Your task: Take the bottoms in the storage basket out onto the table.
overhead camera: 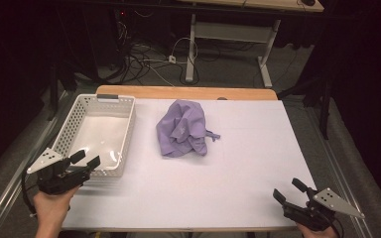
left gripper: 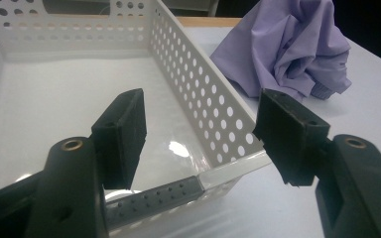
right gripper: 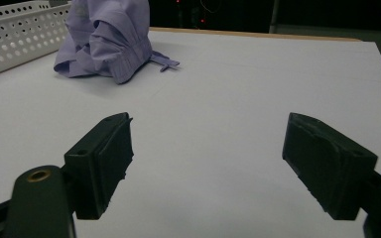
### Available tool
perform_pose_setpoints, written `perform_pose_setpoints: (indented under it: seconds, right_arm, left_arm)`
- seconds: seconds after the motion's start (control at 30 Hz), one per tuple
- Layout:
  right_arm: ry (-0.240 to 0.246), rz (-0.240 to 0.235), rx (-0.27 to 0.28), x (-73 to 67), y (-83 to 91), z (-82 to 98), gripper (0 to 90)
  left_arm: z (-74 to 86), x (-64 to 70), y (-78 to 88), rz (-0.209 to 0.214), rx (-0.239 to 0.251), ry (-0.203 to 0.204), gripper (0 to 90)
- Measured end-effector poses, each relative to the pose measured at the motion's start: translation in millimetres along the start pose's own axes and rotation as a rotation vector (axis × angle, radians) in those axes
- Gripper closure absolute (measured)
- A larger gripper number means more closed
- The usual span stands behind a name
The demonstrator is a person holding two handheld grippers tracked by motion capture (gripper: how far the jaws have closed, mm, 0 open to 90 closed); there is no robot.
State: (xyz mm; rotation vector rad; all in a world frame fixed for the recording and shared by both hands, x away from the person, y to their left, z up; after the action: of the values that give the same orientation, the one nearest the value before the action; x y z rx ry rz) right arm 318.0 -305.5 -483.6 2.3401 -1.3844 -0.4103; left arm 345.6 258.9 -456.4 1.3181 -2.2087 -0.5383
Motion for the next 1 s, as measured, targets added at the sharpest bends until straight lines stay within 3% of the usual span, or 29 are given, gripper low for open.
perform_pose_setpoints:
  seconds: [1.0]
  right_arm:
    - [0.002,0.001,0.000,-0.1,0.5,0.1,20.6]
  left_arm:
    - [19.5,-2.1,0.5,-0.012,0.005,0.013,35.7]
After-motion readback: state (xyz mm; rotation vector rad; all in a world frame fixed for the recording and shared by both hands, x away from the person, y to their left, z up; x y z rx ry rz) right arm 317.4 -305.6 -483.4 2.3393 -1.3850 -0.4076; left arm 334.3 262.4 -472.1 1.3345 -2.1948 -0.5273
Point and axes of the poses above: each handheld gripper's, and its own axes: y roughly backward along the jaws, z roughly out of its underside, x roughly to its right, the point moved 9 cm from there along -y, roughly forward along the jaws, and after that the axes turned 9 degrees about -x, right-handed, at the moved point
